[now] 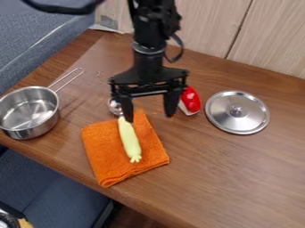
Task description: Moved the red object to the top left side of the table.
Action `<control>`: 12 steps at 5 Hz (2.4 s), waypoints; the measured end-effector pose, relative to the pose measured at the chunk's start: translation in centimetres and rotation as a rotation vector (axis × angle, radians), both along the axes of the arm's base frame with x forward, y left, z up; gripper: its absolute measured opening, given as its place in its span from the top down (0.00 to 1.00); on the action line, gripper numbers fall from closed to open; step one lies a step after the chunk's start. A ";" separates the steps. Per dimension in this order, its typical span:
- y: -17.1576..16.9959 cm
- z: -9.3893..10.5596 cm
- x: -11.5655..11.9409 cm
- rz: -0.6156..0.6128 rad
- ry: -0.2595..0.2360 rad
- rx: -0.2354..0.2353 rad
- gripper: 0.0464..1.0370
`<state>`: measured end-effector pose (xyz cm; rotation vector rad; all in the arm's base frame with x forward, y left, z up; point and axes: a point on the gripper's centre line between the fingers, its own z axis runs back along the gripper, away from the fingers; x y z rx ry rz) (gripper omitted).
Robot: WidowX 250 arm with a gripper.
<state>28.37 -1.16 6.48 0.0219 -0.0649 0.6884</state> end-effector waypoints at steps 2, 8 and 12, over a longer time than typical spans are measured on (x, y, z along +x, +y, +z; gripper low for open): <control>-3.3 -2.0 4.9 0.048 -0.089 -0.048 0.04; -0.3 -3.8 8.7 0.185 -0.102 0.010 0.08; -0.1 -4.3 8.3 0.166 -0.069 0.023 0.45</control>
